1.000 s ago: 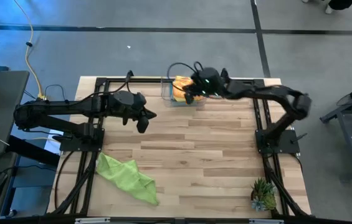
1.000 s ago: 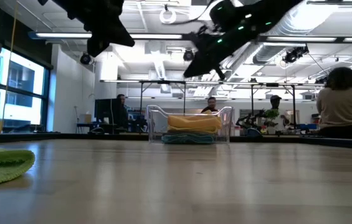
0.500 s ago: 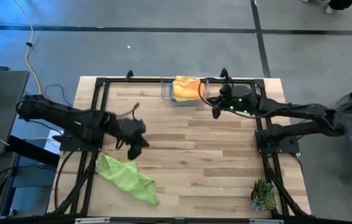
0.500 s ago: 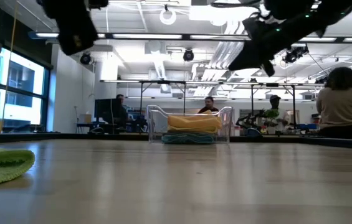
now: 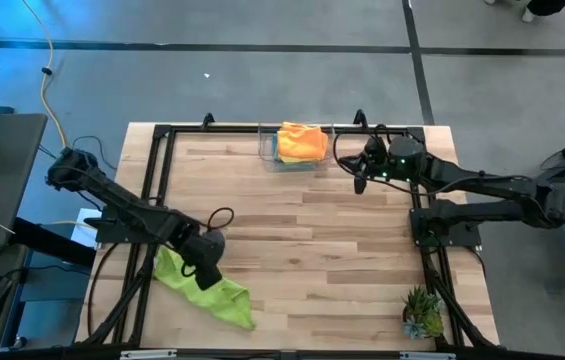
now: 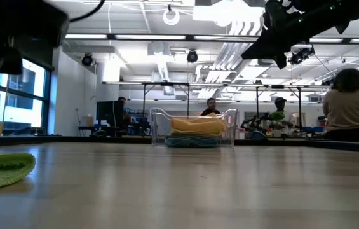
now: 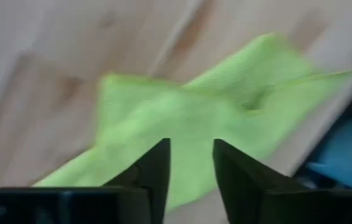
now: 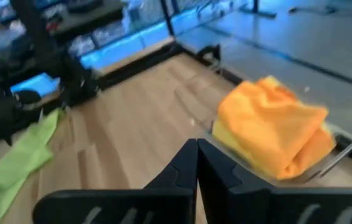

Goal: Fold microfiber towels
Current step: Fold the green towel

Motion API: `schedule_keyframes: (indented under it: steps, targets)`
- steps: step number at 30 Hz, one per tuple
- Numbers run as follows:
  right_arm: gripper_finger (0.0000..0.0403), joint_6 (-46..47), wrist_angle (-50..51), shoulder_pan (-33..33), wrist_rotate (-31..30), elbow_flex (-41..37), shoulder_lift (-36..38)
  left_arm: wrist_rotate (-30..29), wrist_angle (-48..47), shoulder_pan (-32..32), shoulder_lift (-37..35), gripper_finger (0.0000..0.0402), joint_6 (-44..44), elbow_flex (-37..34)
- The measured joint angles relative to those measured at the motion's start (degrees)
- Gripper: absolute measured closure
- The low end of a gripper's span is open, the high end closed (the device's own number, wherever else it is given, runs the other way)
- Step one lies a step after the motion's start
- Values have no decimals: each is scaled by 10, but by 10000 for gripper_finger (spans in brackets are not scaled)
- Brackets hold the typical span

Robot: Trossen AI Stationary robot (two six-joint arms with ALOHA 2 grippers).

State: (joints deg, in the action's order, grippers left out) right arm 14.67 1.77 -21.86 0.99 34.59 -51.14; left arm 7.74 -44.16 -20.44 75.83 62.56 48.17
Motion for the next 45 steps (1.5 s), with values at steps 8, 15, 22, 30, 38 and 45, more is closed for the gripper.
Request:
schedule_keyframes:
  steps: [8, 15, 22, 30, 38, 45]
  targets:
    - [403, 18, -40, 24, -74, 0, 0, -1, 78, 57, 12, 217, -45, -72]
    - [403, 30, -46, 40, -80, 0, 0, -1, 141, 84, 12, 219, -53, -142]
    - [403, 31, -46, 48, -95, 0, 0, 0, 187, 79, 12, 227, -53, -173]
    - [403, 30, -46, 48, -105, 0, 0, -5, 174, 68, 39, 252, -76, -171]
    - [403, 30, -46, 48, -105, 0, -1, -28, 164, 49, 44, 314, -82, -167]
    - [403, 18, -45, 48, -105, 0, -1, -17, 83, 48, 39, 394, -107, -135]
